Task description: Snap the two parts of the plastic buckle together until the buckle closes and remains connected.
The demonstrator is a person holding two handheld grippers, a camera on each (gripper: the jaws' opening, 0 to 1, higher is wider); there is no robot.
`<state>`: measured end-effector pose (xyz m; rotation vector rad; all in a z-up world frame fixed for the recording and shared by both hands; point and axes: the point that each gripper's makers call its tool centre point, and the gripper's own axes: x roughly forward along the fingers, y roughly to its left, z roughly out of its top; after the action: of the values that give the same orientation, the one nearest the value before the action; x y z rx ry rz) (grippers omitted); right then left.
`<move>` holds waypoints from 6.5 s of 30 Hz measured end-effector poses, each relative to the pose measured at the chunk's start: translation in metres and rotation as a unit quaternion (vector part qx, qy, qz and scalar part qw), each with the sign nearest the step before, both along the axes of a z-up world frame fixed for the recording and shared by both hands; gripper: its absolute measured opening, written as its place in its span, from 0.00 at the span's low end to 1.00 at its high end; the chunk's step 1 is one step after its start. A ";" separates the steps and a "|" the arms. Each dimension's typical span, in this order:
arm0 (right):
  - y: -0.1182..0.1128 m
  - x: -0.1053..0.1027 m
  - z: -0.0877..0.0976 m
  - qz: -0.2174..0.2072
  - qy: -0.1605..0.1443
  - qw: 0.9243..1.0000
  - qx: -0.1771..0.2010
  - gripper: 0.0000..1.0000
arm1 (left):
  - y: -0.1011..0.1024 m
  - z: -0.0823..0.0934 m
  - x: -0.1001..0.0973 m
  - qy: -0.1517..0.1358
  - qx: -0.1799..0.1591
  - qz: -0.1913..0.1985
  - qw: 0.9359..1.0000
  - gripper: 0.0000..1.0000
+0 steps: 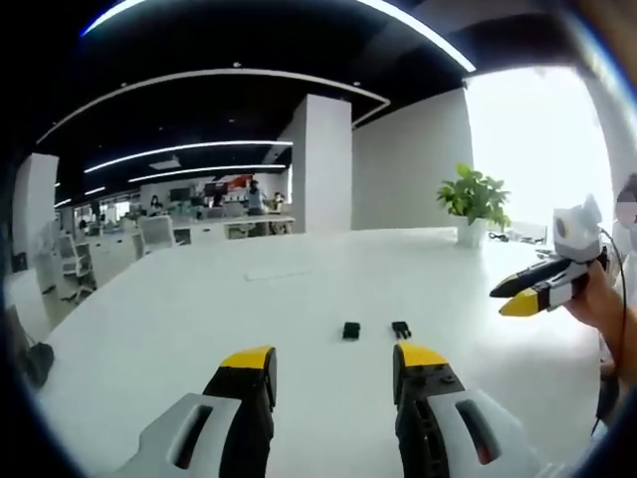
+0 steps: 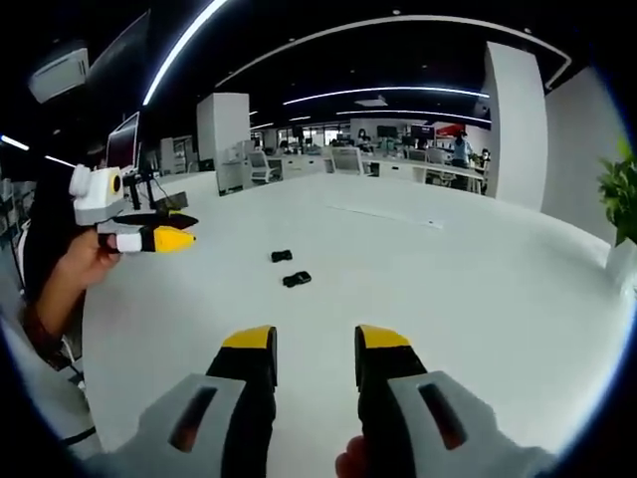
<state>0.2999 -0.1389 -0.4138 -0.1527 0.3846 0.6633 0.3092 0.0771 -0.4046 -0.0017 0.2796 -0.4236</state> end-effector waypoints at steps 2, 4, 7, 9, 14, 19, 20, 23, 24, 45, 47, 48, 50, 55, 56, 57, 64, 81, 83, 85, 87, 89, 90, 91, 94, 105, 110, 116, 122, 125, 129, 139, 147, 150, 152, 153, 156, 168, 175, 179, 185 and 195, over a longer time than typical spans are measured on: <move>0.001 0.001 0.000 0.004 0.001 1.000 0.000 0.31 | -0.001 -0.001 0.002 0.002 0.001 -0.003 1.000 0.47; 0.002 0.001 0.000 0.006 0.001 1.000 0.001 0.31 | -0.002 -0.001 0.003 0.001 -0.002 -0.004 1.000 0.47; 0.003 0.003 -0.001 0.008 0.003 1.000 0.000 0.31 | -0.004 0.002 0.004 -0.002 -0.002 -0.006 1.000 0.47; 0.003 0.004 -0.001 0.010 0.004 1.000 0.002 0.31 | -0.004 0.003 0.005 -0.004 -0.001 -0.006 1.000 0.47; 0.005 0.006 0.000 0.018 0.007 1.000 0.009 0.31 | -0.008 0.004 0.007 -0.004 0.002 -0.010 1.000 0.47; 0.007 0.007 -0.001 0.030 0.013 0.999 0.011 0.31 | -0.016 0.003 0.006 0.004 0.007 -0.027 1.000 0.47; 0.007 0.007 -0.001 0.031 0.013 0.999 0.011 0.30 | -0.017 0.003 0.006 0.003 0.009 -0.028 1.000 0.47; 0.008 0.007 -0.002 0.039 0.016 0.999 0.012 0.30 | -0.019 0.004 0.007 0.003 0.010 -0.030 0.999 0.47; 0.009 0.007 -0.002 0.041 0.016 0.999 0.011 0.30 | -0.019 0.006 0.007 0.002 0.009 -0.030 0.999 0.47; 0.010 0.016 0.002 0.065 0.023 0.998 0.011 0.30 | -0.027 0.009 0.023 0.005 0.023 -0.035 0.999 0.45; 0.010 0.017 0.002 0.066 0.023 0.998 0.010 0.30 | -0.028 0.010 0.023 0.004 0.024 -0.036 0.999 0.45; 0.011 0.017 0.002 0.067 0.023 0.997 0.010 0.30 | -0.029 0.011 0.023 0.002 0.025 -0.037 0.999 0.45; 0.011 0.017 0.002 0.069 0.023 0.997 0.011 0.30 | -0.029 0.013 0.024 0.001 0.027 -0.037 0.999 0.45; 0.015 0.017 0.004 0.075 0.021 0.997 0.013 0.30 | -0.032 0.016 0.025 -0.002 0.028 -0.039 0.999 0.45; 0.016 0.018 0.004 0.076 0.021 0.997 0.011 0.30 | -0.033 0.016 0.025 -0.002 0.028 -0.040 0.999 0.45; 0.016 0.018 0.003 0.077 0.021 0.997 0.010 0.30 | -0.034 0.015 0.026 -0.002 0.028 -0.041 0.999 0.45; 0.016 0.024 0.004 0.079 0.017 0.997 0.003 0.29 | -0.036 0.005 0.031 0.009 0.032 -0.043 0.999 0.45; 0.015 0.032 0.006 0.085 0.015 0.996 -0.006 0.29 | -0.039 0.003 0.041 0.017 0.042 -0.043 0.998 0.44; 0.016 0.033 0.006 0.085 0.015 0.996 -0.006 0.29 | -0.040 0.003 0.041 0.017 0.041 -0.044 0.998 0.44; 0.016 0.033 0.006 0.086 0.017 0.996 -0.007 0.29 | -0.041 0.004 0.042 0.017 0.039 -0.044 0.998 0.44; 0.016 0.034 0.007 0.086 0.016 0.996 -0.008 0.29 | -0.041 0.003 0.043 0.018 0.041 -0.045 0.998 0.44; 0.016 0.035 0.007 0.087 0.017 0.996 -0.009 0.29 | -0.042 0.001 0.044 0.022 0.041 -0.046 0.998 0.44; 0.016 0.036 0.006 0.088 0.018 0.996 -0.011 0.29 | -0.043 0.000 0.044 0.025 0.040 -0.048 0.998 0.44; 0.017 0.036 0.006 0.090 0.020 0.996 -0.012 0.29 | -0.045 -0.003 0.043 0.035 0.035 -0.054 0.997 0.44; 0.017 0.036 0.005 0.094 0.022 0.995 -0.018 0.29 | -0.048 -0.004 0.043 0.044 0.020 -0.062 0.997 0.44; 0.016 0.040 0.009 0.098 0.022 0.995 -0.021 0.29 | -0.044 -0.010 0.049 0.050 0.029 -0.052 0.997 0.41; 0.019 0.042 0.010 0.100 0.022 0.995 -0.017 0.29 | -0.047 -0.013 0.049 0.061 0.020 -0.060 0.996 0.41; 0.023 0.046 0.008 0.106 0.025 0.994 -0.019 0.29 | -0.049 -0.014 0.051 0.065 0.016 -0.065 0.996 0.41; 0.024 0.047 0.007 0.110 0.029 0.993 -0.017 0.29 | -0.048 -0.018 0.056 0.072 0.028 -0.063 0.995 0.39; 0.026 0.046 0.006 0.113 0.030 0.993 -0.012 0.29 | -0.047 -0.019 0.059 0.073 0.032 -0.060 0.995 0.39; 0.025 0.047 0.004 0.112 0.031 0.993 -0.007 0.29 | -0.050 -0.023 0.061 0.076 0.036 -0.061 0.995 0.39; 0.022 0.050 0.000 0.108 0.033 0.994 0.004 0.29 | -0.054 -0.031 0.067 0.083 0.048 -0.060 0.994 0.37; 0.023 0.049 0.000 0.110 0.034 0.993 0.012 0.29 | -0.057 -0.037 0.068 0.088 0.057 -0.062 0.993 0.37; 0.025 0.048 -0.001 0.112 0.037 0.993 0.020 0.29 | -0.059 -0.039 0.068 0.091 0.062 -0.064 0.992 0.36; 0.025 0.048 -0.001 0.112 0.037 0.993 0.021 0.29 | -0.059 -0.040 0.068 0.093 0.065 -0.065 0.991 0.36; 0.025 0.048 -0.001 0.112 0.037 0.993 0.023 0.29 | -0.059 -0.040 0.068 0.093 0.066 -0.064 0.991 0.36; 0.024 0.049 -0.002 0.112 0.037 0.993 0.024 0.29 | -0.060 -0.041 0.071 0.096 0.066 -0.064 0.991 0.34; 0.022 0.049 0.001 0.110 0.022 0.993 0.020 0.29 | -0.061 -0.050 0.073 0.108 0.071 -0.059 0.990 0.32; 0.024 0.047 0.001 0.113 0.020 0.993 0.016 0.29 | -0.066 -0.053 0.072 0.113 0.069 -0.061 0.989 0.27; 0.025 0.047 0.001 0.114 0.019 0.993 0.016 0.29 | -0.067 -0.053 0.070 0.111 0.069 -0.062 0.989 0.27; 0.027 0.045 0.001 0.114 0.019 0.993 0.018 0.29 | -0.068 -0.052 0.069 0.110 0.064 -0.058 0.990 0.24; 0.031 0.044 0.000 0.120 0.019 0.992 0.014 0.29 | -0.068 -0.053 0.073 0.106 0.061 -0.056 0.991 0.22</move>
<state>0.3435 -0.1083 -0.4142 -0.1621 0.3972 0.9096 0.3819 0.0089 -0.4572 0.0883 0.5169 -0.5176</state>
